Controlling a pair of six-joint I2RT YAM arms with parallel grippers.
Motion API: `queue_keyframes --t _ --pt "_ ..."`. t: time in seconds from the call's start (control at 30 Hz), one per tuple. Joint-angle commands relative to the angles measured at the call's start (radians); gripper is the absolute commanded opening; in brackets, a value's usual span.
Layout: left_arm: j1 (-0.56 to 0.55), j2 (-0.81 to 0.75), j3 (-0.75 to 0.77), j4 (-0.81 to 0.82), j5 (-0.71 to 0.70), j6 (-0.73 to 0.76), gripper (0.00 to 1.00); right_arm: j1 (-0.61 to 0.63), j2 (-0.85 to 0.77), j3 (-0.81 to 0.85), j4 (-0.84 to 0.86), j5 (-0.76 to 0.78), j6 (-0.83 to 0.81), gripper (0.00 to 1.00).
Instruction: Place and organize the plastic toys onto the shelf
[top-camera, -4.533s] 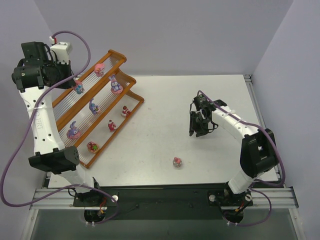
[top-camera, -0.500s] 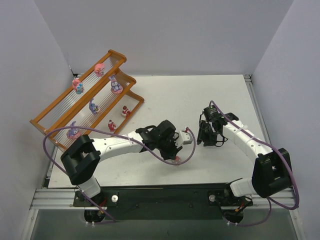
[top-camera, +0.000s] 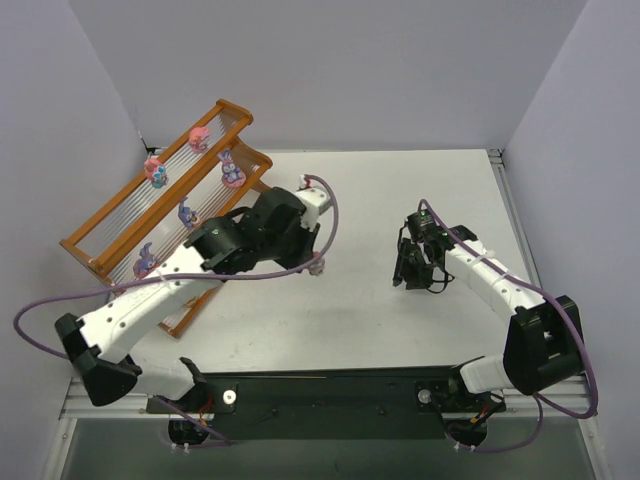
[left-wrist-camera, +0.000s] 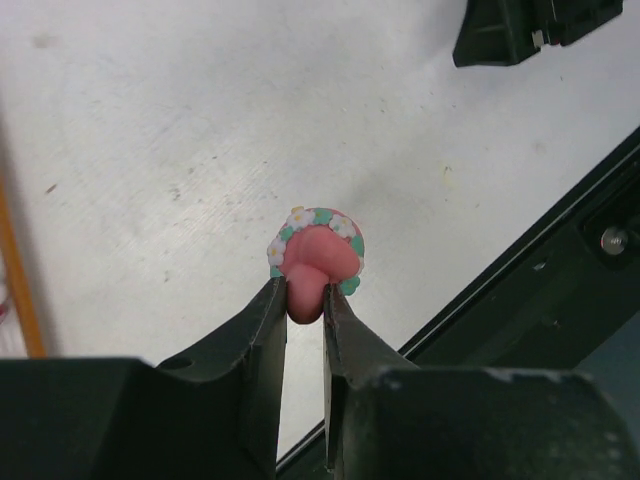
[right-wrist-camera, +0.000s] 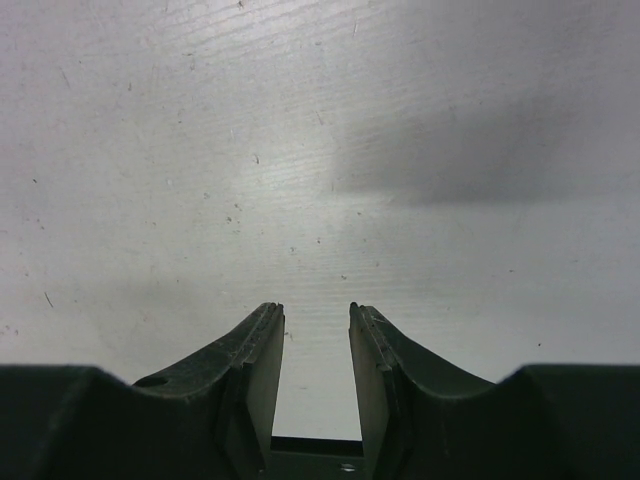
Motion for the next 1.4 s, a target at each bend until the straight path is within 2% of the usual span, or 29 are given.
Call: queue_keyframes --t 0.0,0.13,0.23,0.37,0.4,0.43,0.63,0.77,0.87,0.97,1.13,1.23,1.33,1.37 --pt "0.058 -0.113 0.086 -0.272 -0.159 -0.152 0.0 -0.009 0.022 0.018 -0.006 0.01 0.01 0.33" --pt "0.134 -0.181 0.161 -0.407 -0.26 -0.189 0.0 -0.009 0.027 0.018 0.0 0.002 0.007 0.33" --pt "0.214 -0.195 0.263 -0.529 -0.313 -0.16 0.0 -0.01 0.033 0.021 0.003 0.001 -0.001 0.33" --pt "0.28 -0.132 0.502 -0.642 -0.396 -0.059 0.0 -0.012 0.052 0.025 0.002 -0.005 -0.006 0.33" --pt "0.294 -0.092 0.614 -0.682 -0.405 -0.04 0.0 -0.013 0.055 0.027 0.003 -0.013 -0.009 0.33" --pt "0.293 -0.081 0.645 -0.682 -0.434 -0.032 0.0 -0.013 0.056 0.028 0.003 -0.018 -0.009 0.33" --pt "0.325 -0.096 0.71 -0.688 -0.512 -0.026 0.0 -0.015 0.073 0.05 0.003 -0.028 -0.015 0.33" --pt "0.362 -0.13 0.718 -0.65 -0.538 0.036 0.0 -0.015 0.084 0.055 0.003 -0.034 -0.018 0.33" --pt "0.397 -0.13 0.702 -0.61 -0.503 0.067 0.0 -0.015 0.088 0.059 0.003 -0.039 -0.018 0.33" --pt "0.478 -0.135 0.641 -0.572 -0.43 0.092 0.0 -0.018 0.09 0.064 0.0 -0.035 -0.024 0.33" --pt "0.67 -0.136 0.6 -0.515 -0.258 0.162 0.0 -0.048 0.114 0.084 0.0 -0.021 -0.029 0.33" --pt "0.696 -0.127 0.616 -0.509 -0.184 0.176 0.0 -0.078 0.128 0.093 -0.005 -0.028 -0.035 0.33" --pt "0.785 -0.122 0.59 -0.489 -0.124 0.205 0.0 -0.098 0.125 0.098 -0.011 -0.018 -0.033 0.33" --pt "0.85 -0.113 0.584 -0.475 -0.065 0.227 0.0 -0.111 0.125 0.101 -0.014 -0.015 -0.033 0.33"
